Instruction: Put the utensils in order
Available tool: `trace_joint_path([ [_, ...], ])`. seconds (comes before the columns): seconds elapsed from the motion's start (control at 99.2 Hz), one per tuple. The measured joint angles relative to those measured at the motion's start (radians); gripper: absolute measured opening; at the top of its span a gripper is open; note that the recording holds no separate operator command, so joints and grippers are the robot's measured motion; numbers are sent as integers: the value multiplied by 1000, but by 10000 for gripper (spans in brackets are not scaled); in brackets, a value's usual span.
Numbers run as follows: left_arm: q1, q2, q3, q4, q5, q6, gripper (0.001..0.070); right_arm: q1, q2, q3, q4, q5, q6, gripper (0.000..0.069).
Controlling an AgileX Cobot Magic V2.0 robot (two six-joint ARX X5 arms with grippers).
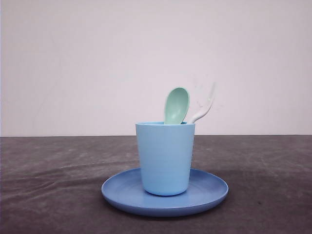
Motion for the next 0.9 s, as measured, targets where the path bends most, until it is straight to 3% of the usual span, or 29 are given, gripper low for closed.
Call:
trace_joint_path([
  [0.423, 161, -250, -214, -23, 14, 30, 29, 0, 0, 0, 0, 0, 0, 2],
  [0.544, 175, -278, -242, -35, 53, 54, 29, 0, 0, 0, 0, 0, 0, 2],
  [0.897, 179, -279, -266, -11, 60, 77, 29, 0, 0, 0, 0, 0, 0, 2],
])
